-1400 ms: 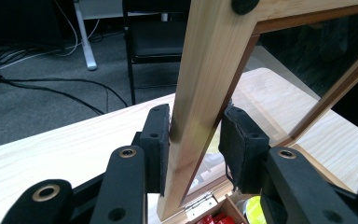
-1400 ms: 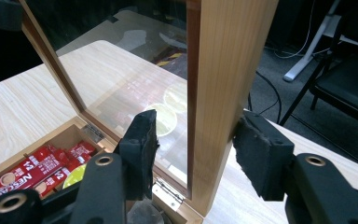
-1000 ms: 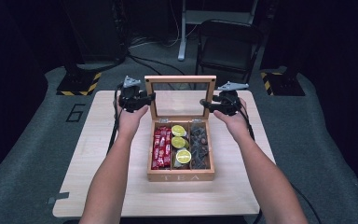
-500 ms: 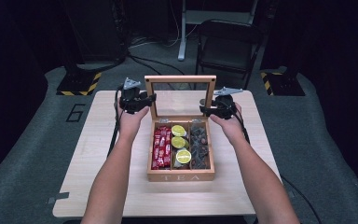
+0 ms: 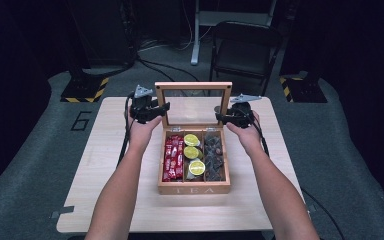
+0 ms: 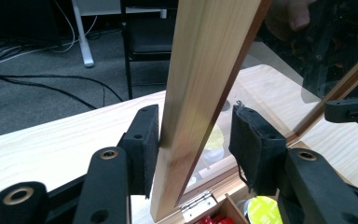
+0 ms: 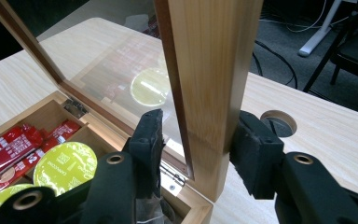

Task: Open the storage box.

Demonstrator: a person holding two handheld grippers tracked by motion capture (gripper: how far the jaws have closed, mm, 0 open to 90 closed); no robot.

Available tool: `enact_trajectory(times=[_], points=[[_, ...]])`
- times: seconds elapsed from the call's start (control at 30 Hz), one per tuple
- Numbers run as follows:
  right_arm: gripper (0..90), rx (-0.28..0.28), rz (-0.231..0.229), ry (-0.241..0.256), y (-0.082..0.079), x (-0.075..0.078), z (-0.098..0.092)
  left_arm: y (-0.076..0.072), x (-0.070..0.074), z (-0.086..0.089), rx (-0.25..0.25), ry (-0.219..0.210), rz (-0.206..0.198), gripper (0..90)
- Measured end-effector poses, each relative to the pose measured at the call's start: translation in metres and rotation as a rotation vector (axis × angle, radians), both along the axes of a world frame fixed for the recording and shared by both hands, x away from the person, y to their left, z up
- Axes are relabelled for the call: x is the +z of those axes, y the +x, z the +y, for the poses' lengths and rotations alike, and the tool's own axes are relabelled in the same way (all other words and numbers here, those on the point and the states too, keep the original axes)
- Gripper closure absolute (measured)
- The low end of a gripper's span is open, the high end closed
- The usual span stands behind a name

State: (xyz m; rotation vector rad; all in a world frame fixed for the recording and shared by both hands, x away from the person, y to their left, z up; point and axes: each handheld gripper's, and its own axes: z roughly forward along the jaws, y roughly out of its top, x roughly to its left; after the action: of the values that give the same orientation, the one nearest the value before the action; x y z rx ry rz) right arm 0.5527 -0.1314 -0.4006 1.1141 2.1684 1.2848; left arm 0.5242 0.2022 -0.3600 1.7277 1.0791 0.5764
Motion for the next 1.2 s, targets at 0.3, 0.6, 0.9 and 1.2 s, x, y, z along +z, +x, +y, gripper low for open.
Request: enact_trajectory(times=[0.3, 0.6, 0.9, 1.2], points=[[56.8, 0.003, -0.017, -0.014, 0.0, 0.001, 0.001, -0.002, -0.004, 0.001, -0.004, 0.0, 0.005, 48.4], [58.0, 0.011, -0.024, -0.033, 0.001, 0.002, 0.0, -0.006, -0.009, 0.007, -0.011, -0.001, 0.021, 47.2], [58.1, 0.013, -0.008, -0.017, 0.002, 0.002, -0.001, -0.017, -0.013, 0.025, 0.003, 0.013, 0.049, 47.2], [57.8, 0.015, -0.005, -0.014, 0.004, 0.002, -0.001, -0.037, -0.01, 0.026, -0.046, 0.023, 0.046, 47.3]])
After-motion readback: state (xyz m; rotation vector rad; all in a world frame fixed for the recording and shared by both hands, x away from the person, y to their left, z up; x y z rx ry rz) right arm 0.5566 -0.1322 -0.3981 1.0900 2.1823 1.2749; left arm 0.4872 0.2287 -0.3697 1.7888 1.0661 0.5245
